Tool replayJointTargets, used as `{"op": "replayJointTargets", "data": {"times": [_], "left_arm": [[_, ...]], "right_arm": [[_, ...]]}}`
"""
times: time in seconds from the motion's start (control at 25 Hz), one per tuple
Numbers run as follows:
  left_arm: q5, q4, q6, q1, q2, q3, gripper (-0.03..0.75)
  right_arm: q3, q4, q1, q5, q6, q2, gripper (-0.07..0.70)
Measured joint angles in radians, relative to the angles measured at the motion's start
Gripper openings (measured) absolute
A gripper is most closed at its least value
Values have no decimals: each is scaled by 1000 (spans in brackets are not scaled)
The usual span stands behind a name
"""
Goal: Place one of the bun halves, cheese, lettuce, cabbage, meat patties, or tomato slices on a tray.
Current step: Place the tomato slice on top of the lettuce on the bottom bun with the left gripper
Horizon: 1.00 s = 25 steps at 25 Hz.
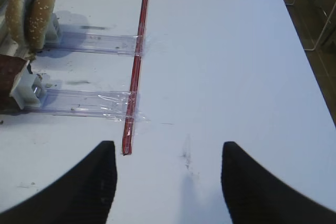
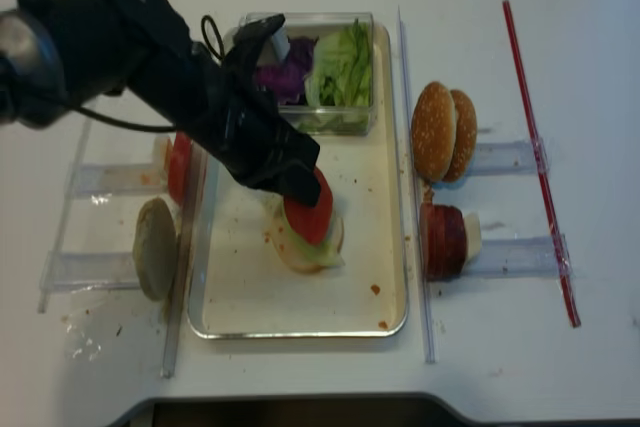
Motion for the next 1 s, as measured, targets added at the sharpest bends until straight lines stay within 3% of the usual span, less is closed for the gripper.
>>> {"op": "replayJointTargets", "data": {"times": [1.0], "left_arm": [[-20,-61,26,17,120,0,70]], "right_arm": [[0,0,0,0,0,0,455]]}}
